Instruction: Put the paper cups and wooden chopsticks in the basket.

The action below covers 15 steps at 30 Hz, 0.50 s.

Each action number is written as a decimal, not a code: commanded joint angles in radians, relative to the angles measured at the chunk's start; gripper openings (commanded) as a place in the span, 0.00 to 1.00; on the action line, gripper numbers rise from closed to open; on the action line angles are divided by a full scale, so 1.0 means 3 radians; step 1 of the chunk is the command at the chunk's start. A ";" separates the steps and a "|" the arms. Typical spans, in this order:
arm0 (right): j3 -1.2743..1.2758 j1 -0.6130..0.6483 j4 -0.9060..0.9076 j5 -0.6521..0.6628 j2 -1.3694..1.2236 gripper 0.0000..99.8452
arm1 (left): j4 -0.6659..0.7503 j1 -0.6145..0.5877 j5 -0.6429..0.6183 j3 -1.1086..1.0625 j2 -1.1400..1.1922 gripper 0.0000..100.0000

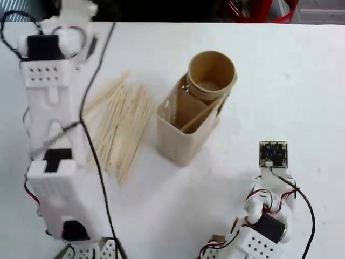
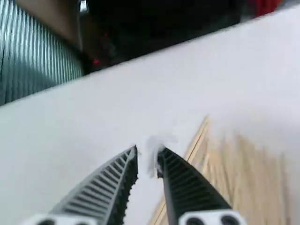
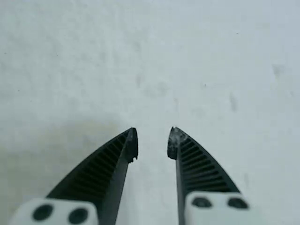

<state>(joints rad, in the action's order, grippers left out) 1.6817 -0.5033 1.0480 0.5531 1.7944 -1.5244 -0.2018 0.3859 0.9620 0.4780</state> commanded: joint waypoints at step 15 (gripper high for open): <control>0.0031 -0.0033 -0.0059 0.0020 0.0028 0.11 | -0.0276 -0.0253 0.1698 -0.0015 0.1404 0.17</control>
<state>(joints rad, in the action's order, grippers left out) 1.6817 -0.5033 1.0480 0.5531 1.7944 -1.6103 -0.2693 0.8846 0.8930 0.8784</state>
